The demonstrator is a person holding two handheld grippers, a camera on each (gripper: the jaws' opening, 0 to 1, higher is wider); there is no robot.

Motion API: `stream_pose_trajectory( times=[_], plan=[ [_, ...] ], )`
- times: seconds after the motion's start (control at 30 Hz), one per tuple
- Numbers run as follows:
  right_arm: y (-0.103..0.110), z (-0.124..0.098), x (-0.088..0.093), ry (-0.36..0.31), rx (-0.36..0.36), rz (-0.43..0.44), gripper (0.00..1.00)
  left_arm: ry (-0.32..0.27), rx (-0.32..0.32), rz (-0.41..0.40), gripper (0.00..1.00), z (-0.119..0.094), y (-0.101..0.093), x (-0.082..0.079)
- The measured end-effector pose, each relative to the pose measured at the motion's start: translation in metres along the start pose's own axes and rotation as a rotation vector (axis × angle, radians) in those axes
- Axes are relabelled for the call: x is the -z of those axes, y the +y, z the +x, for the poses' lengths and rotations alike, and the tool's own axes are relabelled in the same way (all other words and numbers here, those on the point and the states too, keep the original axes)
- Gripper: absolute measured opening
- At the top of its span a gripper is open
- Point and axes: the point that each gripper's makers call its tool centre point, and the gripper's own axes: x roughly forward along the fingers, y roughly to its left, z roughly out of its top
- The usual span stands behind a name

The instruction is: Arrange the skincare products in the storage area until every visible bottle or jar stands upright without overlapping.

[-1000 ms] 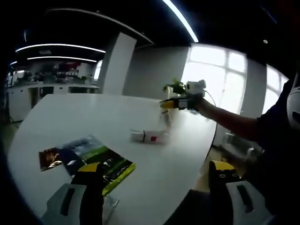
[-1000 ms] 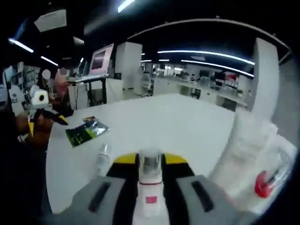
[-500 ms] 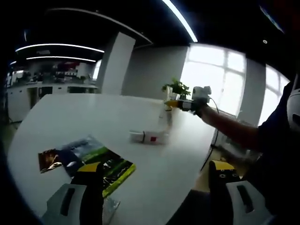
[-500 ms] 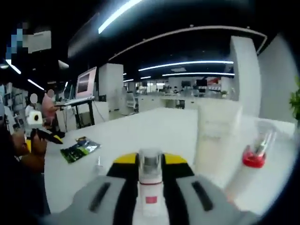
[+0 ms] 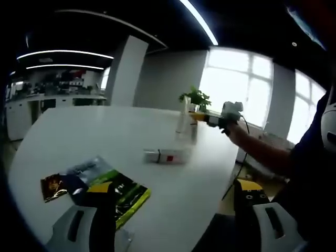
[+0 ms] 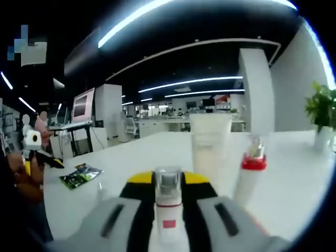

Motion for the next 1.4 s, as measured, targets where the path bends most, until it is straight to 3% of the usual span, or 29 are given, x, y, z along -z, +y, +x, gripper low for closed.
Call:
stream_pose_trajectory(
  times=[0.3, 0.6, 0.93, 1.4],
  plan=[
    [-0.024, -0.017, 0.001, -0.044, 0.108, -0.018, 0.17, 0.024, 0.019, 0.0, 0.95, 0.006, 0.0, 0.005],
    [-0.059, -0.036, -0.004, -0.098, 0.329, -0.075, 0.17, 0.033, 0.02, 0.007, 0.95, 0.008, 0.001, 0.003],
    [-0.068, -0.039, -0.004, -0.14, 0.392, -0.051, 0.17, 0.046, 0.03, 0.021, 0.95, 0.009, -0.004, 0.001],
    [-0.076, -0.045, -0.01, -0.194, 0.501, -0.092, 0.17, 0.052, 0.032, 0.021, 0.95, 0.008, -0.005, 0.0]
  ],
)
